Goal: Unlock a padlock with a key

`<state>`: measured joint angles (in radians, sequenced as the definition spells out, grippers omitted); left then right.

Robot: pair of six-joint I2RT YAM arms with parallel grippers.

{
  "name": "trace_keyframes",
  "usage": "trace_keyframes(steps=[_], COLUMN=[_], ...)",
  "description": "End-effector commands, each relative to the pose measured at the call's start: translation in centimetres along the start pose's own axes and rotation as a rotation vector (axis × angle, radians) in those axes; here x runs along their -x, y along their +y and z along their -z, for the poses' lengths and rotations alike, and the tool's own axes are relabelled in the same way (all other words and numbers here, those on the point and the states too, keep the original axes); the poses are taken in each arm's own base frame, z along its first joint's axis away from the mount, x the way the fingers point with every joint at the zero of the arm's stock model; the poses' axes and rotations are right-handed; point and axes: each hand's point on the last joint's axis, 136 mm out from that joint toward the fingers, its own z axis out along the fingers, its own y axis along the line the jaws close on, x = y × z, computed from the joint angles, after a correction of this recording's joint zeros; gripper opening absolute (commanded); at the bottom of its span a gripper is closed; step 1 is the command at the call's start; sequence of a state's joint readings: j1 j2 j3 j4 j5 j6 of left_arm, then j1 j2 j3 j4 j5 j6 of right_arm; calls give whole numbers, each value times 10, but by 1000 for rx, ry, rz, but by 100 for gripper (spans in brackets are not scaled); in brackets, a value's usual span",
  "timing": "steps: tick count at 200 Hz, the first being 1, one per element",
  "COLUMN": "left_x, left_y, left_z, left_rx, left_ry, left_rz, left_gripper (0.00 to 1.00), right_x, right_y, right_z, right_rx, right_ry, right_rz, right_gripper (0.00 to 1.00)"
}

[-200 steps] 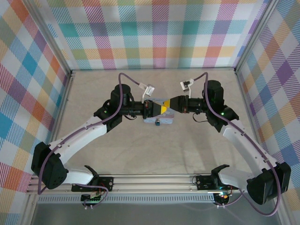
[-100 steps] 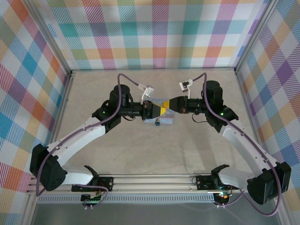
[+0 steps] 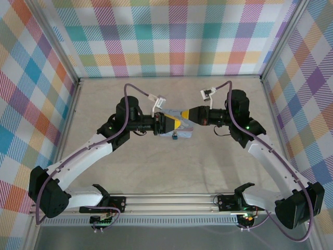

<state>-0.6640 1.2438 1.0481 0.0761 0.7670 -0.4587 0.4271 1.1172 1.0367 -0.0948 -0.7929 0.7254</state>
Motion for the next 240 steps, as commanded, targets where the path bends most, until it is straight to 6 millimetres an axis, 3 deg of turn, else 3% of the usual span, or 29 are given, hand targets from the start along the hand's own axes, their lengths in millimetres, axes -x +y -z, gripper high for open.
trace_keyframes(steps=[1,54,104,183,240], left_x=[7,8,11,17,18], left_y=[-7,-4,-3,-4,-2], left_z=[-3,-14,-17,-16,-18], left_rx=[-54,-75,-69,-62,-54], left_ry=[-21,-16,-23,-36,-39], left_rz=[-7,9,5,-6,-3], left_gripper=[31,36,26,24,4], right_x=[4,3,3,-1,-5], right_y=[11,12,13,12,13], right_z=[2,2,1,2,2], right_rx=[33,45,52,56,63], right_ry=[-17,-15,-12,-5,11], right_rz=[29,24,23,24,27], right_gripper=[0,0,0,0,0])
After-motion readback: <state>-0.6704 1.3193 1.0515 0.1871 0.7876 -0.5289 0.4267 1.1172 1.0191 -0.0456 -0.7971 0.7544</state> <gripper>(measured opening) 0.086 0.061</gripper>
